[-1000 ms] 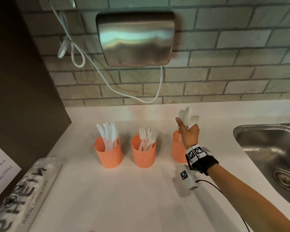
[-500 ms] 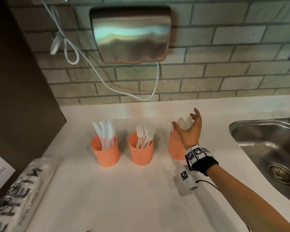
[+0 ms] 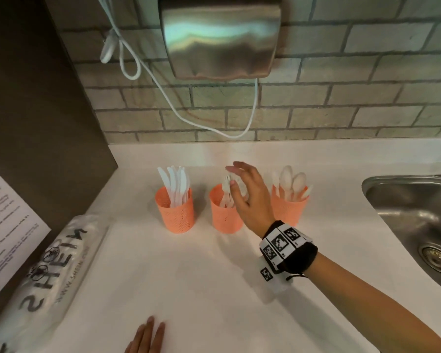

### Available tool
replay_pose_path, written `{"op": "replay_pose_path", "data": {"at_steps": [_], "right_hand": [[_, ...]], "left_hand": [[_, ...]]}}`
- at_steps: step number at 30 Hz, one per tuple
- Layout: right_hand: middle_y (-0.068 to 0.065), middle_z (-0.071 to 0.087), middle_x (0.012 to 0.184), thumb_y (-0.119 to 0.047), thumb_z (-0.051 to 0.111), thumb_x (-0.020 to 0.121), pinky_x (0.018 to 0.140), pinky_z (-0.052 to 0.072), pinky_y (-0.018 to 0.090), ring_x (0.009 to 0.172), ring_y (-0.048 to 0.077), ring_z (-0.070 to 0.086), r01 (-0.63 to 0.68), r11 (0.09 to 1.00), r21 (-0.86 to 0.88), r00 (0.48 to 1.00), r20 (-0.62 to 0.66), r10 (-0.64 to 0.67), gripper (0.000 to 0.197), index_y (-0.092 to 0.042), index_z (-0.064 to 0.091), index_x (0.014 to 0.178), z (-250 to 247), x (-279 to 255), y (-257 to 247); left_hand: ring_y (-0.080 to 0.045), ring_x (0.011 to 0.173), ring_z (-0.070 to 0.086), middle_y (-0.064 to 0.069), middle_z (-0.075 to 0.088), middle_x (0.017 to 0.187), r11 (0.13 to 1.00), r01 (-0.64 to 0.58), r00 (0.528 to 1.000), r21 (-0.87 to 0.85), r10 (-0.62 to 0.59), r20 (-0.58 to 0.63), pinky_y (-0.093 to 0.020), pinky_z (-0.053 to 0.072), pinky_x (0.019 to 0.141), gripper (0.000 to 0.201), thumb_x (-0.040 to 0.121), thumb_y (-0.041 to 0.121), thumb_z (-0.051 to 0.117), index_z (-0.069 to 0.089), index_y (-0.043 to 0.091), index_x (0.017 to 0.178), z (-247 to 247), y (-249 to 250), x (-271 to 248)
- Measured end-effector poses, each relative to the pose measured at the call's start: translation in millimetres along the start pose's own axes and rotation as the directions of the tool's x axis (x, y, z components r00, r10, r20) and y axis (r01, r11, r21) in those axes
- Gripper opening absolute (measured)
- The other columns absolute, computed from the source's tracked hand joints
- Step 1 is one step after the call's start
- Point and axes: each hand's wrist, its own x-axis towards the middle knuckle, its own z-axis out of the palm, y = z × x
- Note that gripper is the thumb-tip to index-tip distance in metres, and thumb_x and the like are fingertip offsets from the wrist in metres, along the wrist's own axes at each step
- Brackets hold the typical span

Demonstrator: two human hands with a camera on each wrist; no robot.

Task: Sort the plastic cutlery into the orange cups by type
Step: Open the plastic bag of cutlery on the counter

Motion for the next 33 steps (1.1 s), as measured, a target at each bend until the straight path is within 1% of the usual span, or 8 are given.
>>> {"op": "replay_pose_path", "data": {"at_steps": [2,7,11,17,19,22,25,33], "right_hand": [[0.007,0.066,0.107,-0.021,0.046,0.089,0.086,0.039,0.008,0.098,0.004,0.056,-0.005,0.995,0.096,0.981,0.192,-0.014,0.028,-0.008,0.066,0.105,20.1,-5.8,-21.0],[0.011,0.069,0.098,-0.013,0.056,0.087,0.079,0.048,0.031,0.090,0.023,0.063,-0.021,1.000,0.012,0.726,0.687,0.007,0.021,-0.008,0.065,0.105,80.8,-28.4,-60.9],[0.013,0.058,0.117,-0.022,0.055,0.088,0.084,0.043,0.035,0.105,0.029,0.055,0.204,0.976,-0.079,0.479,0.877,-0.029,0.037,-0.013,0.052,0.124,134.9,-46.3,-93.5],[0.024,0.031,0.143,-0.015,0.066,0.079,0.099,0.037,0.047,0.129,0.037,0.032,0.465,0.885,-0.016,0.271,0.955,-0.125,0.075,-0.012,0.026,0.142,218.4,-58.0,-125.7],[0.022,0.019,0.150,-0.010,0.069,0.076,0.109,0.025,0.052,0.137,0.036,0.020,0.483,0.876,-0.012,0.254,0.959,-0.127,0.085,-0.015,0.019,0.145,241.4,-55.8,-136.4],[0.017,0.006,0.156,-0.012,0.073,0.073,0.114,0.009,0.054,0.143,0.032,0.006,0.596,0.801,-0.045,0.227,0.967,-0.114,0.098,-0.018,0.010,0.147,275.7,-49.1,-149.9],[0.014,0.001,0.157,-0.017,0.071,0.076,0.115,0.007,0.053,0.144,0.031,0.003,0.720,0.689,-0.088,0.173,0.983,-0.055,0.097,-0.017,0.005,0.148,303.8,-44.2,-155.9],[0.013,0.036,0.142,-0.042,0.075,0.066,0.108,0.021,0.045,0.127,0.031,0.032,0.760,0.633,-0.148,0.243,0.968,-0.066,0.095,-0.013,0.026,0.143,308.8,-48.7,-149.4]], "left_hand": [[-0.003,0.134,0.031,0.022,0.001,0.156,0.991,-0.086,0.967,-0.107,0.108,0.229,-0.031,0.035,0.079,0.054,0.088,0.054,0.012,0.051,0.022,0.108,-11.2,4.6,5.6],[0.004,0.142,0.006,0.017,0.008,0.157,0.965,-0.263,0.953,0.024,0.255,0.166,-0.012,0.015,0.109,0.044,0.095,0.045,0.015,0.047,0.025,0.119,-34.5,-14.7,4.5],[0.001,0.134,0.024,0.003,0.069,0.114,0.996,-0.057,0.950,-0.061,0.073,0.302,-0.024,0.032,0.095,0.045,0.090,0.050,0.016,0.053,0.029,0.106,-41.2,-21.5,-12.3],[0.000,0.137,0.027,0.021,0.037,0.143,0.980,-0.183,0.980,-0.077,0.176,-0.096,-0.025,0.021,0.108,0.025,0.095,0.038,0.024,0.046,0.026,0.089,-31.9,-82.5,-19.4],[-0.004,0.138,0.030,0.018,0.044,0.138,0.943,-0.324,0.925,-0.077,0.299,-0.235,-0.020,0.019,0.109,0.021,0.099,0.026,0.027,0.045,0.028,0.109,-56.1,-91.0,-19.2],[-0.029,0.116,0.056,-0.020,0.053,0.133,0.719,-0.407,0.701,0.564,0.641,-0.312,-0.018,0.033,0.086,0.070,0.060,-0.033,0.061,0.044,0.008,0.115,-83.8,-94.0,-19.0],[-0.005,0.137,0.032,0.013,0.029,0.152,0.937,-0.127,0.980,-0.325,0.069,-0.185,-0.018,0.022,0.107,0.015,0.096,0.024,0.037,0.050,0.018,0.098,-87.0,-89.0,-35.5],[0.000,0.129,0.038,0.024,0.030,0.147,0.946,0.263,0.965,-0.189,-0.259,0.042,-0.030,0.023,0.109,0.041,0.085,0.058,0.024,0.045,0.039,0.114,-64.4,-92.8,-53.7]]}}
